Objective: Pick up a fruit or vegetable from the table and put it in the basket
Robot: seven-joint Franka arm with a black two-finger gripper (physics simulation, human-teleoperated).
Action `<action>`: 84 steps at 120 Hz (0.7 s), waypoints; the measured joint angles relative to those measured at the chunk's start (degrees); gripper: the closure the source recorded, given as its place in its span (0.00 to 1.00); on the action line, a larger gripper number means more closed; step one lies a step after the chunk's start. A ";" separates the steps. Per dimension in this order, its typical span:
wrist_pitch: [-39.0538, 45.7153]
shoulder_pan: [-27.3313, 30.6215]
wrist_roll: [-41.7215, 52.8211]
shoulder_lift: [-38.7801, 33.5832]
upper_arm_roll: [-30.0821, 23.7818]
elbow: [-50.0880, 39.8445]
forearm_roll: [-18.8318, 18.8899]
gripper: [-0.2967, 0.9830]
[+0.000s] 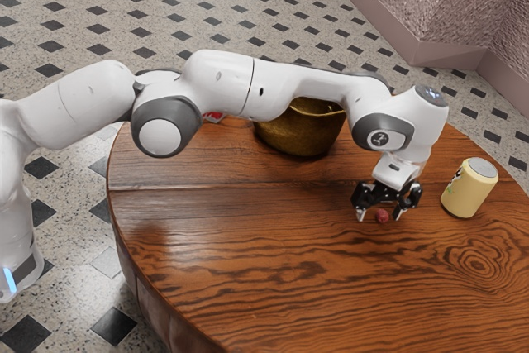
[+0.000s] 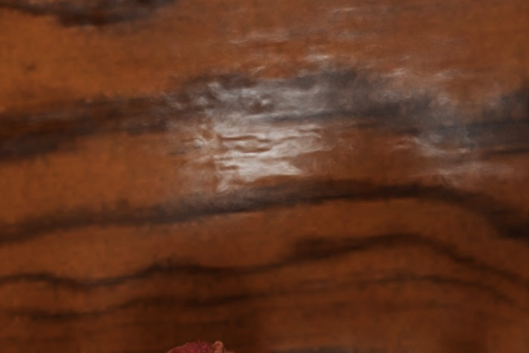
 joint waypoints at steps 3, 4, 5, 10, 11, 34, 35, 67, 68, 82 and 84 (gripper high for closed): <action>-0.01 -0.01 0.02 0.00 0.00 0.00 0.02 0.34; -0.02 -0.01 0.03 0.00 0.00 0.00 0.03 0.35; -0.02 -0.01 0.04 0.00 0.00 0.00 0.03 0.37; -0.05 -0.01 0.08 -0.04 -0.01 0.00 0.05 0.43; -0.06 -0.01 0.08 -0.05 -0.01 0.00 0.06 0.44; -0.26 -0.02 0.22 -0.08 -0.01 0.00 0.10 0.64; -0.27 -0.02 0.23 -0.08 -0.01 0.00 0.10 0.65; -0.34 -0.13 0.35 -0.51 -0.16 0.05 0.11 0.65; -0.38 -0.14 0.35 -0.60 -0.17 0.08 0.12 0.65; -1.91 -0.07 0.25 -4.44 -0.89 1.22 -0.11 0.67; -2.35 -0.02 0.19 -5.53 -1.07 1.34 -0.15 0.66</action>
